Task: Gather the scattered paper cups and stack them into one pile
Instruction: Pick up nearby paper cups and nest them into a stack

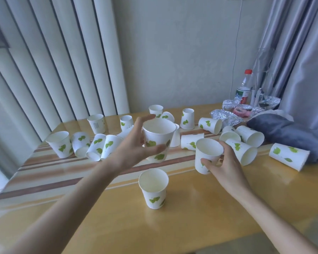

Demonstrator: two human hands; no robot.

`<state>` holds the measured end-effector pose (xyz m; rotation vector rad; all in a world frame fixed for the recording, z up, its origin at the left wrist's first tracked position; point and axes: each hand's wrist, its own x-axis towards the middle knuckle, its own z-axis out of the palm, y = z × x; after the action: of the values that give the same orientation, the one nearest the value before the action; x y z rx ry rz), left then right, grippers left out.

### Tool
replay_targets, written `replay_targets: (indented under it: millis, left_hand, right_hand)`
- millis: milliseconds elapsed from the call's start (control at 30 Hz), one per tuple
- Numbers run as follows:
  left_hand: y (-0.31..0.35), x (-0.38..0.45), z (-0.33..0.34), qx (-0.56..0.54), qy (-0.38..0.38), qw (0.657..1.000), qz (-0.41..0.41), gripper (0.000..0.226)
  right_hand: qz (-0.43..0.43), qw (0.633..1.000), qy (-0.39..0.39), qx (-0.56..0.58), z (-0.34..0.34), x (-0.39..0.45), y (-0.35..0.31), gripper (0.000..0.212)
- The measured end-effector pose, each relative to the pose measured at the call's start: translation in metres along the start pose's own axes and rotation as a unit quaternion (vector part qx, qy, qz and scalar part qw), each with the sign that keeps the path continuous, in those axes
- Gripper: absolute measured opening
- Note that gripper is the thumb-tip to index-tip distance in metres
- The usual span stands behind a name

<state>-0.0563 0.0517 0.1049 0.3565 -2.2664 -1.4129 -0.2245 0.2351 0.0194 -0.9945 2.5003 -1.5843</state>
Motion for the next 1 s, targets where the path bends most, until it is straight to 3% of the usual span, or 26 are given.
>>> replay_targets:
  millis: [200,400,667,767,900,1000]
  left_hand:
    - [-0.039,-0.058,0.020,-0.068,0.025,0.996,-0.053,0.078]
    - [-0.063,-0.076,0.041,-0.048,0.019,0.995,-0.085,0.084]
    - [-0.075,-0.079,0.038,-0.023,0.025,0.995,-0.093,0.075]
    - [-0.078,-0.080,0.036,-0.051,0.012,0.993,-0.107,0.081]
    - [-0.084,-0.088,0.034,-0.045,0.009,0.990,-0.132,0.107]
    - [-0.094,-0.096,0.029,-0.028,0.021,0.988,-0.154,0.103]
  right_hand:
    - [-0.044,0.998,0.014,0.051,-0.004,-0.012,-0.036,0.067]
    - [-0.082,0.993,0.013,0.083,-0.005,-0.024,-0.065,0.066]
    - [-0.064,0.970,-0.139,0.191,0.031,-0.039,-0.093,0.053]
    - [-0.041,0.969,-0.179,0.164,0.049,-0.044,-0.088,0.054]
    - [-0.028,0.971,-0.212,0.103,0.061,-0.050,-0.077,0.064]
    - [-0.013,0.971,-0.228,0.071,0.065,-0.054,-0.071,0.073]
